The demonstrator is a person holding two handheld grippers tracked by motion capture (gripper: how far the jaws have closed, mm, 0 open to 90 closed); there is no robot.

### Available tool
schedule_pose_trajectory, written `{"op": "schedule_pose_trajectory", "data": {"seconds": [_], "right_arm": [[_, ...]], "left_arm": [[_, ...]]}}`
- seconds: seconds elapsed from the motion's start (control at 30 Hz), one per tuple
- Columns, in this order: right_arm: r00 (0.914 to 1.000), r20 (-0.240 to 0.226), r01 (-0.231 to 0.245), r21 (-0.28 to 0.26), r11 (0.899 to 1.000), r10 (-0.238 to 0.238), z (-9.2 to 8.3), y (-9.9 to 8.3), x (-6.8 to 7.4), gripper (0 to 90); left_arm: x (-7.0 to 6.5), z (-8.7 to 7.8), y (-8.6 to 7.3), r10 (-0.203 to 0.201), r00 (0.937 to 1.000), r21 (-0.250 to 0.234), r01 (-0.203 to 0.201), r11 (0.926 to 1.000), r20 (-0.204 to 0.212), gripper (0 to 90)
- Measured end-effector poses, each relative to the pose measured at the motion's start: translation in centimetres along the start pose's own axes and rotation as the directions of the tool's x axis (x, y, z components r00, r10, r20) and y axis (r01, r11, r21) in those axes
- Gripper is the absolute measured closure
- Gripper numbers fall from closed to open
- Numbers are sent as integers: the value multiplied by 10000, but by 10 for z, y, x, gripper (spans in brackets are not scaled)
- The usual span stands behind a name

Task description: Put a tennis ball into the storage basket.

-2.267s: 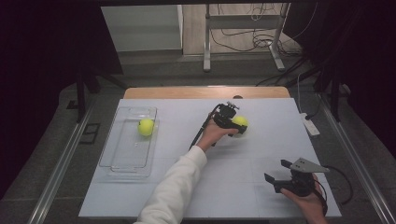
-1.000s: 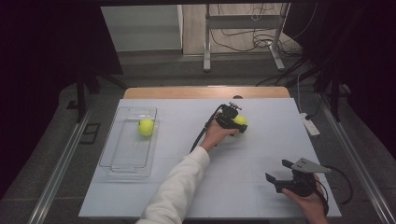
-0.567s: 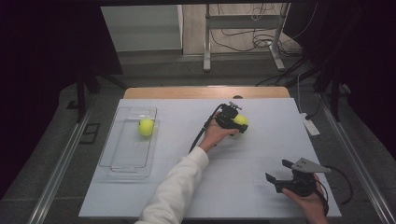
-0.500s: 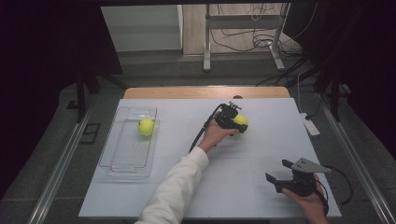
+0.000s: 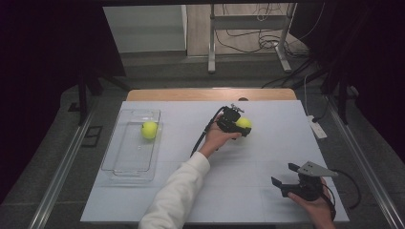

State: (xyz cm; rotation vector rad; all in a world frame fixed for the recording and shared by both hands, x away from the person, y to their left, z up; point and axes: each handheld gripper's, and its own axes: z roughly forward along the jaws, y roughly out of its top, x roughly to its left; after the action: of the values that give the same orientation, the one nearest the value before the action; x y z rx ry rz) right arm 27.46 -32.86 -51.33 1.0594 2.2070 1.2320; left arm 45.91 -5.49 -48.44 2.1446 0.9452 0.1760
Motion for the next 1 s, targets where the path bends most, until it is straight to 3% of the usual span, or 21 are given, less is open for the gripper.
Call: {"op": "schedule_pose_trajectory", "data": {"seconds": [0.33, 1.0], "right_arm": [[10000, 64, -26, -15, 10000, 26, -1, 0, 0, 114], [9998, 175, 54, 69, 10000, -55, 1, 1, 2, 114]], "left_arm": [[-2, -13, -7, 71, 10000, -258, -72, 9996, -14, 276], [8, -42, -22, -26, 9998, -714, 11, 9974, -202, 276]]}}
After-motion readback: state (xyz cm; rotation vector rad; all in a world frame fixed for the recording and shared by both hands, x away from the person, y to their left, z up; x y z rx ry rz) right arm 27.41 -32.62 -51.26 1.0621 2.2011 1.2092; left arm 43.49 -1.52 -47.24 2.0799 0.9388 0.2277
